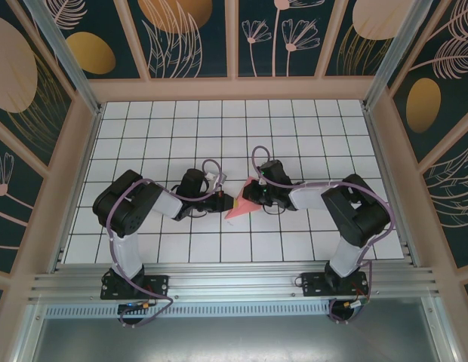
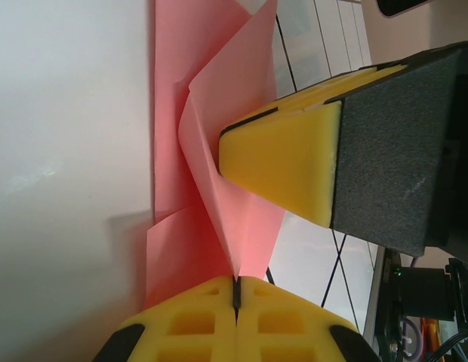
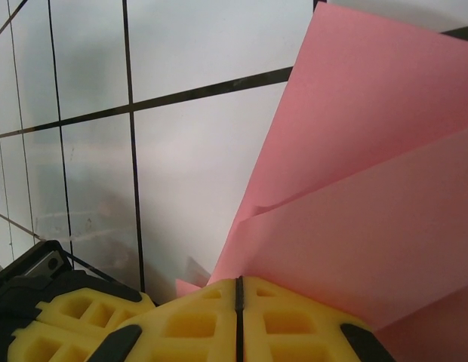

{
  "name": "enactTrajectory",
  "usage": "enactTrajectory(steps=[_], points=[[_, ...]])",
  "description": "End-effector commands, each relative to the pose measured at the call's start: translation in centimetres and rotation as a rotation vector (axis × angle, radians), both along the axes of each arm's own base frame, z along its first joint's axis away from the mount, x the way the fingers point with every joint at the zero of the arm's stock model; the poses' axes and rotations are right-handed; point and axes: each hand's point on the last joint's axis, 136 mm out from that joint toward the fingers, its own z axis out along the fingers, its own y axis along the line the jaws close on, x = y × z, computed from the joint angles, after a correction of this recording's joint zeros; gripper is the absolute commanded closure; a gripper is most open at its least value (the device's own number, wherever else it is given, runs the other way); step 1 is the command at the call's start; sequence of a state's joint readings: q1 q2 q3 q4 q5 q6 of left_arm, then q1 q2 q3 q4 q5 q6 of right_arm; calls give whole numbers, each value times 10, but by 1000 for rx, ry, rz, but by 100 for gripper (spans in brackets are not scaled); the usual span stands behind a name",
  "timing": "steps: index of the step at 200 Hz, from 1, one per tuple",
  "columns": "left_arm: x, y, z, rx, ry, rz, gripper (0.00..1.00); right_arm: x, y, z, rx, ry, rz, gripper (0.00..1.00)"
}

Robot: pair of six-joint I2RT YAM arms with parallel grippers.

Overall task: Fold a paper plane with a square sheet of paper (pick it up from the middle)
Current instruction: Fourth fold the wing at the center of the table.

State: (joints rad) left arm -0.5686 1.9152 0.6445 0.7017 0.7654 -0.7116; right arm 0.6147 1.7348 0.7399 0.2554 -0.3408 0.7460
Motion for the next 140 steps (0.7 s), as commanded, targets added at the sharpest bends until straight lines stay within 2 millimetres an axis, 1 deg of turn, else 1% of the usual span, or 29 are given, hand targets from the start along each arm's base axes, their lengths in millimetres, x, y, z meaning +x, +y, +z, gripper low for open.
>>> enactTrajectory(steps=[1, 14, 29, 44, 67, 93, 120, 140], points=[[-6, 7, -17, 61, 55, 18, 89, 8, -7, -7, -35, 0, -29, 89], [-4, 6, -10, 56, 37, 21, 83, 8, -7, -7, -37, 0, -29, 90], [-3, 6, -2, 45, 24, 24, 78, 7, -8, -8, -35, 3, -25, 90], [-5, 4, 2, 30, 24, 7, 77, 8, -8, -7, -35, 0, -24, 90], [-9, 5, -1, 37, 34, -3, 77, 8, -7, -4, -27, -5, -22, 90], [-13, 6, -4, 40, 47, -13, 86, 9, -4, 0, -12, -10, -11, 89], [-13, 7, -7, 45, 50, -14, 100, 10, 0, 5, 7, -16, 2, 88], [-13, 8, -12, 55, 64, -1, 100, 12, 2, 14, 19, -33, 0, 86]])
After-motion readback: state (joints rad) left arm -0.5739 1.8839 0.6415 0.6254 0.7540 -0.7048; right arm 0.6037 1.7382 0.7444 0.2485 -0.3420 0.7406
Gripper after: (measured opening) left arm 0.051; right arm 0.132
